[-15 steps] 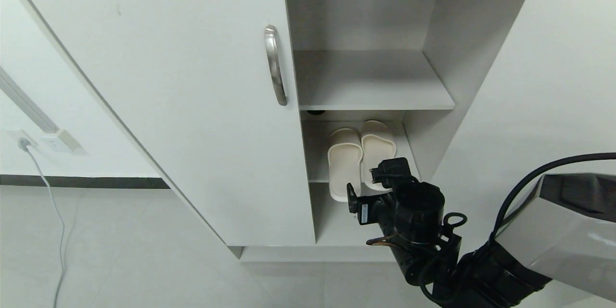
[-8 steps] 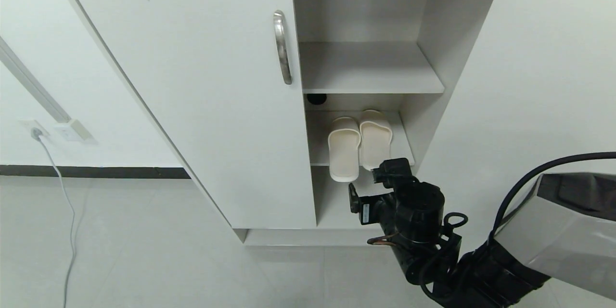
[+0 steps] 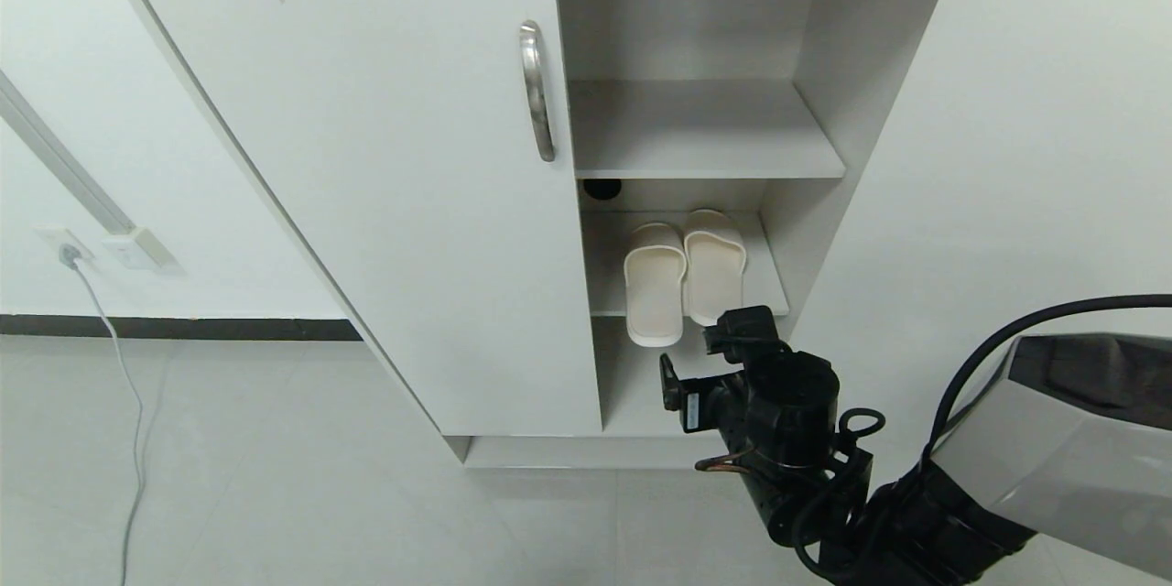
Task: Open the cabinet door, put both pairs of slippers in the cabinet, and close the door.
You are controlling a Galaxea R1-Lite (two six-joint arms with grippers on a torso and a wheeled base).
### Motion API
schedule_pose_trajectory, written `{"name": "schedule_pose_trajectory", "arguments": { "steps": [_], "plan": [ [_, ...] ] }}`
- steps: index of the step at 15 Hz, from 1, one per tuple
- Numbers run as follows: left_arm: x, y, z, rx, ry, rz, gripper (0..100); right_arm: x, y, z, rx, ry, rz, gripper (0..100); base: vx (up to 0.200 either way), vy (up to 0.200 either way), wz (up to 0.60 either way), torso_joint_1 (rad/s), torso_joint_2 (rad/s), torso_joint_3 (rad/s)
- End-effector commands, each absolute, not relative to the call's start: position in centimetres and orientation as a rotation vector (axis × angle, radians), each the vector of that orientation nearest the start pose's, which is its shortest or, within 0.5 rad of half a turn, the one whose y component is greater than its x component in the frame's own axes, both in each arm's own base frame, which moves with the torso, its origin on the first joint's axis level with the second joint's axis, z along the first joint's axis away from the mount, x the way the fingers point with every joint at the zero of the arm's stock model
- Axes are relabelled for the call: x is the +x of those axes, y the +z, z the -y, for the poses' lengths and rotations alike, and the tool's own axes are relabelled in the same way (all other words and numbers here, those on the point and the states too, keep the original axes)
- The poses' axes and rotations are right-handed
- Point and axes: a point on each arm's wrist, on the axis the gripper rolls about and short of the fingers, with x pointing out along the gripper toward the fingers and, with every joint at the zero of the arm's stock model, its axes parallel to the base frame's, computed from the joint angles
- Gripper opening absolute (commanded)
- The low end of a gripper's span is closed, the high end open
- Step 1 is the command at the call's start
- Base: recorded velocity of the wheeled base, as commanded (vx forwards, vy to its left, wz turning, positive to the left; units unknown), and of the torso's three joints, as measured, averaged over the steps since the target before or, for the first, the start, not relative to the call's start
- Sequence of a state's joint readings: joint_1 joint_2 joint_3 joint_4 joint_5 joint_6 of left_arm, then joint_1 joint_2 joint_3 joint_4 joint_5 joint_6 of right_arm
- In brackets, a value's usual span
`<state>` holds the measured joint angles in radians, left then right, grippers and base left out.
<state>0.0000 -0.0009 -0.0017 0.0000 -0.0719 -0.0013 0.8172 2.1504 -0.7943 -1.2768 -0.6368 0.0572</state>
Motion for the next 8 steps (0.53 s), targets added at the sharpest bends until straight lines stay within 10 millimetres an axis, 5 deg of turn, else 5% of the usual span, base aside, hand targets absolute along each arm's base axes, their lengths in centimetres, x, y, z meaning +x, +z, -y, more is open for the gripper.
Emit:
{"name": "schedule_pose_trajectory", "arguments": {
  "steps": [1, 8],
  "plan": [
    [-2.30, 7.59, 0.16, -0.001, -0.072, 0.001, 0, 26.52, 8.59, -26.33, 0.000, 0.179, -0.071, 100, 0.000, 0.000, 0.00, 0.000, 0.00, 0.000],
    [-2.30, 7.59, 0.16, -0.001, -0.072, 0.001, 0, 26.55, 8.36, -26.36, -0.006, 0.179, -0.075, 100, 0.000, 0.000, 0.00, 0.001, 0.00, 0.121]
  ]
}}
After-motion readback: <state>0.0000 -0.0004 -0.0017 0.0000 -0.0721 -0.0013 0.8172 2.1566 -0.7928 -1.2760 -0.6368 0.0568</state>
